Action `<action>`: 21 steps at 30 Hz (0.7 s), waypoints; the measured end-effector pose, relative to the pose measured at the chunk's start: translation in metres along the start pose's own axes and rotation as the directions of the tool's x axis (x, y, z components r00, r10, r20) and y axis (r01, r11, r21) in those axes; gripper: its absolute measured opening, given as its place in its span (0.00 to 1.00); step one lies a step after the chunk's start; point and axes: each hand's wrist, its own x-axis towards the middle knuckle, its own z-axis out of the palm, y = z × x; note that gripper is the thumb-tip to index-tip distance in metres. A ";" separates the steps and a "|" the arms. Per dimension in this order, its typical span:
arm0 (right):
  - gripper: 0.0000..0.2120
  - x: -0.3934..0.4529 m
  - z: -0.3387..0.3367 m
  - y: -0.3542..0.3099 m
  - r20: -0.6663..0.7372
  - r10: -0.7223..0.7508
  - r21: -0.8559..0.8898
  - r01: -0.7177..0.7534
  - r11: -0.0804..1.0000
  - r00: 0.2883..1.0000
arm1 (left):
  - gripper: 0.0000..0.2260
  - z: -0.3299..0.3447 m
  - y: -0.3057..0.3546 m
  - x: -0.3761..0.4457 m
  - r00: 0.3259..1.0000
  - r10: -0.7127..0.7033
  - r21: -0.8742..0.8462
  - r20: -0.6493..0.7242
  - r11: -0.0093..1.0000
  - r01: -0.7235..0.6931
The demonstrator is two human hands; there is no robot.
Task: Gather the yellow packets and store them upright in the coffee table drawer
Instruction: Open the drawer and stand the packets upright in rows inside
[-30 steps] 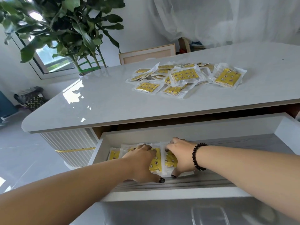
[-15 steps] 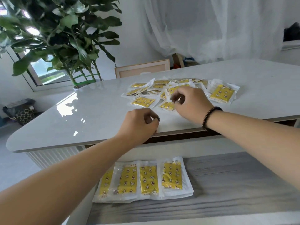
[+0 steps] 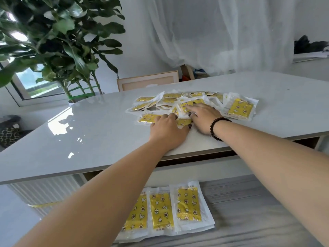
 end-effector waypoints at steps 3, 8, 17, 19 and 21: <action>0.15 -0.005 0.000 -0.003 -0.239 0.004 -0.066 -0.020 0.998 0.971 | 0.29 -0.001 -0.002 -0.001 0.999 -0.023 -0.140 -0.030 0.990 0.019; 0.26 -0.008 -0.004 -0.003 -0.258 0.189 -0.054 -0.210 0.976 0.947 | 0.35 -0.011 -0.008 -0.002 0.984 -0.174 -0.404 0.046 0.897 0.177; 0.40 -0.009 -0.009 0.002 -0.187 0.356 0.316 -0.287 0.904 0.916 | 0.30 -0.013 -0.016 0.003 0.971 -0.236 -0.635 0.040 0.744 0.207; 0.40 -0.013 -0.013 0.002 -0.212 0.384 0.453 -0.257 0.854 0.899 | 0.30 -0.014 -0.018 0.003 0.965 -0.262 -0.669 0.020 0.713 0.208; 0.42 -0.017 -0.017 0.004 -0.219 0.398 0.533 -0.233 0.814 0.891 | 0.33 -0.014 -0.016 0.003 0.961 -0.276 -0.653 -0.003 0.728 0.207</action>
